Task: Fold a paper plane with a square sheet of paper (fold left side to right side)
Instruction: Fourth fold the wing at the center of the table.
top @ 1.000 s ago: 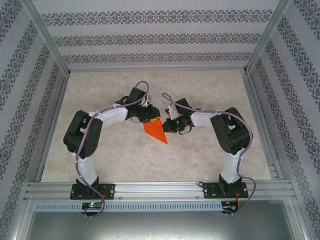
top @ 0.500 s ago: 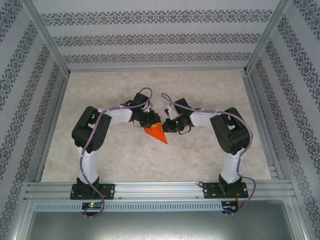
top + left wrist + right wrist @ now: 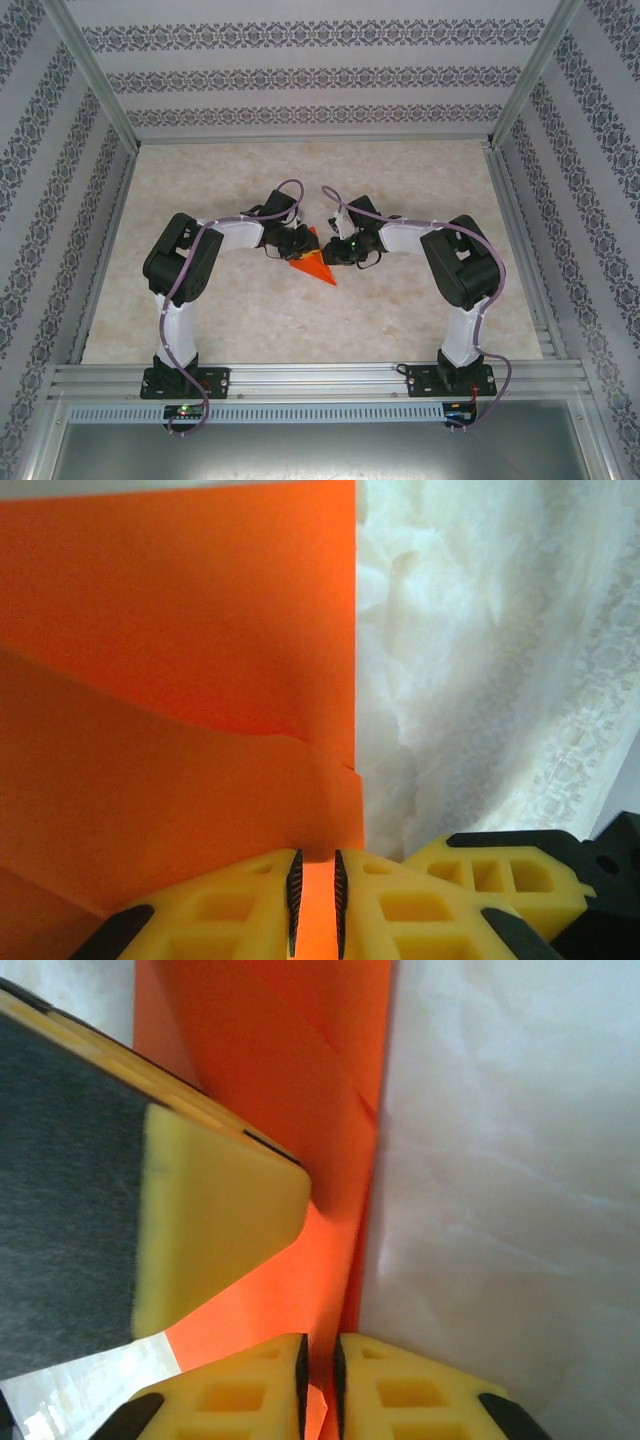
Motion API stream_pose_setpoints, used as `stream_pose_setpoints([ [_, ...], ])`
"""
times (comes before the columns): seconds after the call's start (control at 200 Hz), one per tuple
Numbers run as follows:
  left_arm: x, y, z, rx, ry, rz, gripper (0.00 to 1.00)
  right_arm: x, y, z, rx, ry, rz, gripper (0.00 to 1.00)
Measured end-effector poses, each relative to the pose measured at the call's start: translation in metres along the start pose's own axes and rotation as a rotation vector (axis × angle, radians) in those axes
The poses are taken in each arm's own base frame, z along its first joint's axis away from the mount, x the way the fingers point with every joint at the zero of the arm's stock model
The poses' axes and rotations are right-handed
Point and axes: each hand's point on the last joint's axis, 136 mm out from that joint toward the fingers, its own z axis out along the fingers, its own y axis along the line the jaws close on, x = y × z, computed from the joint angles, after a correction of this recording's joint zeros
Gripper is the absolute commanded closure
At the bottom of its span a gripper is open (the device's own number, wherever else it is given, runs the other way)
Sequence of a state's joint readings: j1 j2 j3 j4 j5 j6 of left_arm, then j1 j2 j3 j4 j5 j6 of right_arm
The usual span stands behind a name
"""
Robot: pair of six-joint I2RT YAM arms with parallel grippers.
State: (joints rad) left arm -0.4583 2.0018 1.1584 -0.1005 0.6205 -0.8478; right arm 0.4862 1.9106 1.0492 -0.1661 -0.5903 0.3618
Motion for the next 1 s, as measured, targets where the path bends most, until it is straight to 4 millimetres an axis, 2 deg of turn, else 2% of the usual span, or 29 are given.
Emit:
stream_pose_setpoints([
  [0.065, 0.000, 0.000, 0.000, 0.005, -0.004, 0.003, 0.78, 0.000, 0.001, -0.007, 0.005, -0.003, 0.008, 0.71],
  [0.16, 0.000, 0.000, 0.000, 0.010, -0.009, 0.008, 0.78, -0.007, 0.006, -0.025, 0.005, -0.032, 0.010, 0.71],
  [0.24, 0.000, 0.000, 0.000, 0.013, -0.012, 0.011, 0.78, -0.012, 0.016, -0.041, -0.010, -0.063, -0.004, 0.74],
  [0.34, 0.000, 0.000, -0.001, 0.015, -0.013, 0.012, 0.78, -0.012, 0.032, -0.051, -0.068, -0.070, -0.022, 0.75],
  [0.495, 0.000, 0.000, -0.001, 0.019, -0.017, 0.016, 0.78, 0.006, 0.052, -0.039, -0.145, 0.000, -0.023, 0.76],
  [0.585, 0.000, 0.000, -0.001, 0.021, -0.019, 0.017, 0.78, 0.015, 0.056, -0.029, -0.164, 0.038, -0.017, 0.76],
  [0.764, 0.000, -0.001, -0.001, 0.021, -0.019, 0.017, 0.78, 0.024, 0.046, -0.013, -0.159, 0.084, 0.027, 0.76],
  [0.999, 0.000, -0.001, -0.001, 0.022, -0.020, 0.018, 0.79, 0.033, 0.037, -0.008, -0.130, 0.118, 0.047, 0.76],
])
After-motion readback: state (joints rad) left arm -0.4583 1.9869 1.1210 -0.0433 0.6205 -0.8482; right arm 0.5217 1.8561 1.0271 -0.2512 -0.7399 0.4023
